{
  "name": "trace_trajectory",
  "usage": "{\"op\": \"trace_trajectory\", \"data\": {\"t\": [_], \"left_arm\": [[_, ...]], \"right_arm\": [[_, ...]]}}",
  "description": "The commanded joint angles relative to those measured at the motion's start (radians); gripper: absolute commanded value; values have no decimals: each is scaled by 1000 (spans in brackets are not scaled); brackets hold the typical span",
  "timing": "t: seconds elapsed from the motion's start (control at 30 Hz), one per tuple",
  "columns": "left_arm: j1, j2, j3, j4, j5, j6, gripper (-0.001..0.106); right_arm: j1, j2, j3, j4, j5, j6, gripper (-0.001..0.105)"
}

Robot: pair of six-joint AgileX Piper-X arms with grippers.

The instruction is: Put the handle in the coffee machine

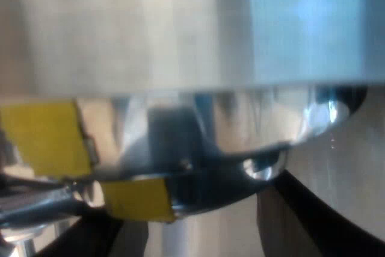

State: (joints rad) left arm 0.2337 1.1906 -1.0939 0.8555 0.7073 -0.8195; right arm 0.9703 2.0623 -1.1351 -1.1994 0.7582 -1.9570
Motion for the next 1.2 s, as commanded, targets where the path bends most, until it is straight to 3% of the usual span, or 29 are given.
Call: {"op": "trace_trajectory", "data": {"t": [0.03,0.13,0.37,0.63,0.9,1.0,1.13,1.2], "left_arm": [[-7,-9,-10,-19,-58,-14,28],[-12,-9,-10,-18,-78,-14,-1],[-82,33,-10,1,-157,-14,1],[-99,113,-10,17,-188,-52,1],[-99,161,-10,109,-185,-6,1],[-99,160,-10,168,-154,44,1],[-99,160,-10,185,-142,48,1],[-99,160,-10,220,-87,46,1]], "right_arm": [[-2,-27,-17,-82,0,8,44],[-2,-27,-17,-82,0,8,44],[-2,-27,-17,-82,0,8,44],[-2,-27,-17,-82,0,8,44],[-2,-27,-17,-82,0,8,44],[-2,-27,-17,-82,0,8,44],[-2,-27,-17,-82,0,8,44],[-2,-27,-17,-82,0,8,44]]}}
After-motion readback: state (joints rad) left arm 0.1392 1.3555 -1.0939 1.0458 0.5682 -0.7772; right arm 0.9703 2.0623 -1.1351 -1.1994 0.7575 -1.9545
